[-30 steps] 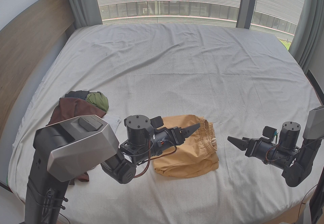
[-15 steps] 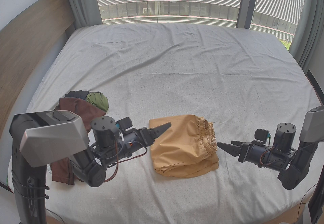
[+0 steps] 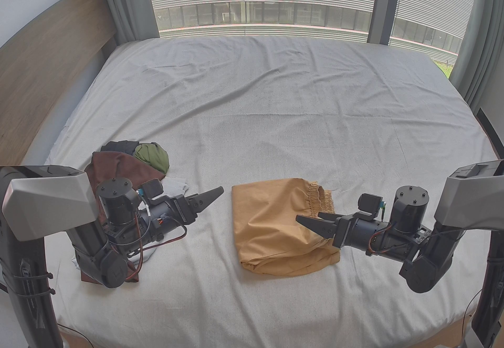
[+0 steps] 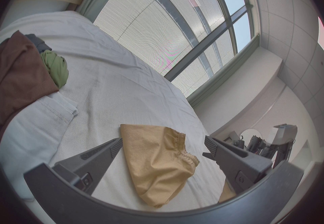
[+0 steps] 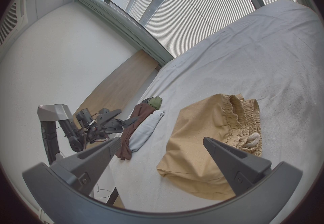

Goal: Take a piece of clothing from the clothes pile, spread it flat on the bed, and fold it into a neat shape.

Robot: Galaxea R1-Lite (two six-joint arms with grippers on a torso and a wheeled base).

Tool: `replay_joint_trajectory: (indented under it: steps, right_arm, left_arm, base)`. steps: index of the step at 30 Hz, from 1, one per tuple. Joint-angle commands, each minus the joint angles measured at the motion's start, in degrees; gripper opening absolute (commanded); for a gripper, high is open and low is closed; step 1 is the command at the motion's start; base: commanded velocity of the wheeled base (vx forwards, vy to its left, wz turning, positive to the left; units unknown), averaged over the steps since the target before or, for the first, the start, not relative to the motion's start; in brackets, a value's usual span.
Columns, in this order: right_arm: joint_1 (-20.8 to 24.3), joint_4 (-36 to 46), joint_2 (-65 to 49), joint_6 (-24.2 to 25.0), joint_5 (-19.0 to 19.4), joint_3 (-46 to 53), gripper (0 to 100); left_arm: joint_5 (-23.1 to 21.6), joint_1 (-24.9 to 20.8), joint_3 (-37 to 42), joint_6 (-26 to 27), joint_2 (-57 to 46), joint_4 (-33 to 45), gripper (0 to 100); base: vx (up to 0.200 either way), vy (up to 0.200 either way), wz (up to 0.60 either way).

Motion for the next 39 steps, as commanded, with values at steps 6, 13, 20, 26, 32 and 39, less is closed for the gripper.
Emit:
replay_joint_trajectory:
  steps: [6, 13, 20, 26, 32, 39]
  right_arm:
    - [0.3, 0.0, 7.7, 0.2, -2.7, -4.4, 100]
    - [-0.3, 0.8, 12.6, 0.1, -5.9, -4.8, 100]
    - [-0.6, 4.0, 12.6, -0.1, -5.8, -0.1, 100]
    - [-1.2, 3.5, 14.4, -0.4, -6.0, 0.6, 100]
    - [-1.1, 3.2, 15.0, -0.5, -6.0, 0.8, 100]
    - [-2.0, 2.3, 9.5, -1.2, -5.9, 3.4, 100]
  left_arm:
    - [-0.2, 0.3, 3.1, 4.7, 0.0, 0.0, 100]
    - [-0.2, 0.2, 3.0, 4.7, 0.9, 0.0, 100]
    - [-0.2, 0.2, 2.8, 4.8, 1.8, 0.0, 100]
    - [-0.2, 0.3, 3.0, 4.8, 1.7, 0.0, 100]
    - [-0.2, 0.3, 3.1, 4.8, 1.8, 0.0, 100]
    - [-0.2, 0.3, 3.1, 4.8, 1.6, 0.0, 100]
  base:
    - [0.0, 0.0, 0.0]
    - [0.0, 0.0, 0.0]
    - [0.0, 0.0, 0.0]
    - [0.0, 0.0, 0.0]
    - [0.0, 0.0, 0.0]
    - [0.0, 0.0, 0.0]
